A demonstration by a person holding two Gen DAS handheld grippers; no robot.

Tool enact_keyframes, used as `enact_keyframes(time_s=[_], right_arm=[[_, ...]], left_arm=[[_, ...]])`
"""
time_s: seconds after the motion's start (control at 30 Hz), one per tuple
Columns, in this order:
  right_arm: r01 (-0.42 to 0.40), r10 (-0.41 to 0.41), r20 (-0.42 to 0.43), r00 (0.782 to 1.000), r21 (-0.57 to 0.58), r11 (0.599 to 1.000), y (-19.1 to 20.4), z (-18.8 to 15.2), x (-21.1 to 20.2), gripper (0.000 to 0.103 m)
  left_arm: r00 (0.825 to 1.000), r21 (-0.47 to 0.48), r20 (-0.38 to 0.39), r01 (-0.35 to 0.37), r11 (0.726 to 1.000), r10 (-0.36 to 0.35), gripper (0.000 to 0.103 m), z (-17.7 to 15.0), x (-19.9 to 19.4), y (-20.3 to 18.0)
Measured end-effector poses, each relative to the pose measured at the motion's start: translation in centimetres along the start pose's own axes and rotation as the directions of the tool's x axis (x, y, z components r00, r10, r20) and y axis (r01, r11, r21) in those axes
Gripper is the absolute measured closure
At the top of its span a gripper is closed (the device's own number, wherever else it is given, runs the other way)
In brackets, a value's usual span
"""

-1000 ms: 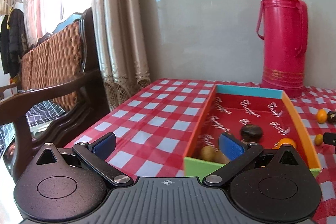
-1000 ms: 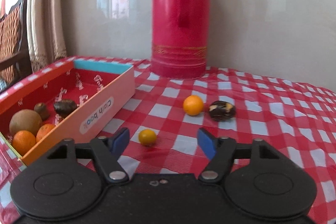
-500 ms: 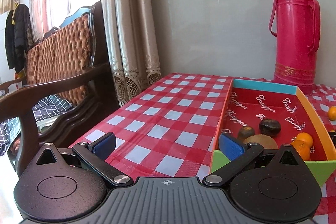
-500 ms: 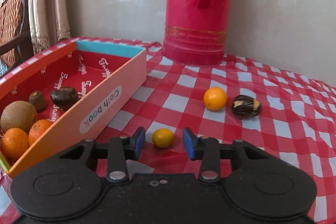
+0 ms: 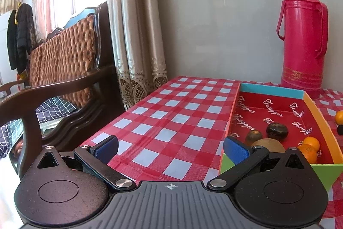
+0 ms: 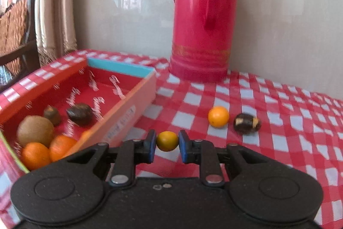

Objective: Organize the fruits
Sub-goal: 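Carry the yellow fruit with the right tool into the box and release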

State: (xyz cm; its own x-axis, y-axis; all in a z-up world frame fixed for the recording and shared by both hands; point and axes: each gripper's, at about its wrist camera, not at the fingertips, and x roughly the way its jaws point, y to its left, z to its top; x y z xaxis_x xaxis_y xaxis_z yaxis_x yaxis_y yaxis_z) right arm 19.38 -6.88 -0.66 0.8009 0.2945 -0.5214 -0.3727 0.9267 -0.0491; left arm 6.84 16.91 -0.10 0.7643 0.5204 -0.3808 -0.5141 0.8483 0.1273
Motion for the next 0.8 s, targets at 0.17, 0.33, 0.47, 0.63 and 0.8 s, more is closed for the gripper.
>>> enact_keyframes(time_s=[0.17,0.33,0.47,0.63,0.8], right_arm=[[-0.038,0.039,0.067,0.997,-0.024,0.999,1.6,0.9,-2.3,0.089],[-0.079,0.087,0.116,0.989,-0.074,0.994,3.6,1.4,-3.6,0.089],[-0.109,0.121,0.127,0.985,-0.096,0.989,5.2,1.6,-4.1,0.089],[-0.155,0.167,0.116,0.979,-0.106,0.982,7.6,1.4,-3.6,0.089],[-0.19,0.209,0.118,0.971,-0.156,0.969,9.9,0.9,-3.0,0.03]], left_arm=[[1.0,-0.01,0.002,-0.007,1.0,0.007,0.0,-0.3,-0.4,0.4],[1.0,-0.009,-0.013,-0.026,1.0,0.026,0.0,-0.8,-0.4,1.3],[0.999,-0.02,-0.03,-0.04,0.999,0.039,0.0,-1.1,-0.1,2.3],[0.998,-0.022,-0.037,-0.054,0.998,0.053,0.0,-1.5,-0.1,3.1],[0.998,-0.025,-0.031,-0.059,0.998,0.058,0.0,-1.5,-0.2,3.5]])
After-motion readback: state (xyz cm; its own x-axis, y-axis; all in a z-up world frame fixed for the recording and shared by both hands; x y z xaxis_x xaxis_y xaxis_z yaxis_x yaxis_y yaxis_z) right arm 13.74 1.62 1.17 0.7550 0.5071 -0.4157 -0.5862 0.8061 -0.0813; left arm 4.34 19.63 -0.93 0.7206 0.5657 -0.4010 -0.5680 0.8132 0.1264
